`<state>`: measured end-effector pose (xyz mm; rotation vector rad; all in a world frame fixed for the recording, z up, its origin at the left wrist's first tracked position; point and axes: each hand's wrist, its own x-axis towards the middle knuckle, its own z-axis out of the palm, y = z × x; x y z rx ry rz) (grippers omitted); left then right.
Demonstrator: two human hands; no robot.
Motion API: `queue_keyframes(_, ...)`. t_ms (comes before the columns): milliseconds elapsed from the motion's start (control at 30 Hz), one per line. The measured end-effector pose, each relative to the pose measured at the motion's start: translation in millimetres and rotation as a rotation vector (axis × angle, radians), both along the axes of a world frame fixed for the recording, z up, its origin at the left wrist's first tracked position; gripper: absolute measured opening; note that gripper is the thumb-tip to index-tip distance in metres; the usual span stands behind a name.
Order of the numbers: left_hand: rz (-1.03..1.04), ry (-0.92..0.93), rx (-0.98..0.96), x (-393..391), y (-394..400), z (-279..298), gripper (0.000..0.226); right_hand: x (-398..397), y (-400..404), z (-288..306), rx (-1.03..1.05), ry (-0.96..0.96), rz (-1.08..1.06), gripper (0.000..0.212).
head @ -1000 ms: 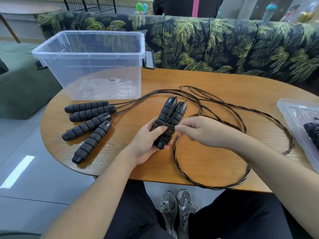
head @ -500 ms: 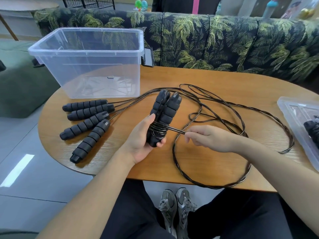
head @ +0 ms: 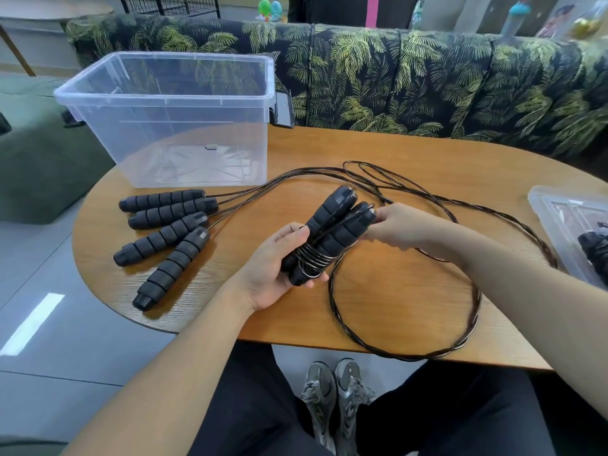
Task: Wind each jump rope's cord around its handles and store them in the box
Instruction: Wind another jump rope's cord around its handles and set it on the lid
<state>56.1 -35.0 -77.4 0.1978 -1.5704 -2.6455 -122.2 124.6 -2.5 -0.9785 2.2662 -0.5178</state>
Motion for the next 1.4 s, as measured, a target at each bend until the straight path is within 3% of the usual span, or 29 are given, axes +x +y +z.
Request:
queue_keyframes(67,-0.017,0.003,-0.028,0,1,0,0.018,-1,-6,5,-0.015,-0.04,0.015,0.015)
queue_keyframes(200,-0.028,0.019,-0.054,1,4,-1,0.023,-5,-15,15,-0.042,-0.114,0.056,0.036)
queue_keyframes(300,-0.058,0.035,-0.088,1,5,0,0.02,-9,-20,18,-0.028,-0.119,0.1,0.03)
queue_keyframes(400,-0.086,0.027,-0.206,0,8,0,0.021,-6,-25,19,0.039,-0.031,0.153,0.011)
queue_keyframes(667,-0.066,-0.037,-0.416,1,18,7,0.032,19,-40,42,0.148,0.202,0.282,0.024)
queue_keyframes(800,-0.035,-0.091,-0.422,1,20,10,0.044,35,-46,49,0.206,0.375,0.343,0.025)
queue_keyframes(933,-0.031,-0.097,-0.474,0,24,8,0.035,43,-46,47,0.242,0.482,0.343,0.023)
queue_keyframes(1167,0.044,-0.077,-0.517,0,25,4,0.024,54,-38,63,0.256,0.478,0.399,0.03)
queue_keyframes(1400,0.208,-0.07,-0.35,0,28,1,0.026,79,-33,50,0.149,0.728,0.281,0.04)
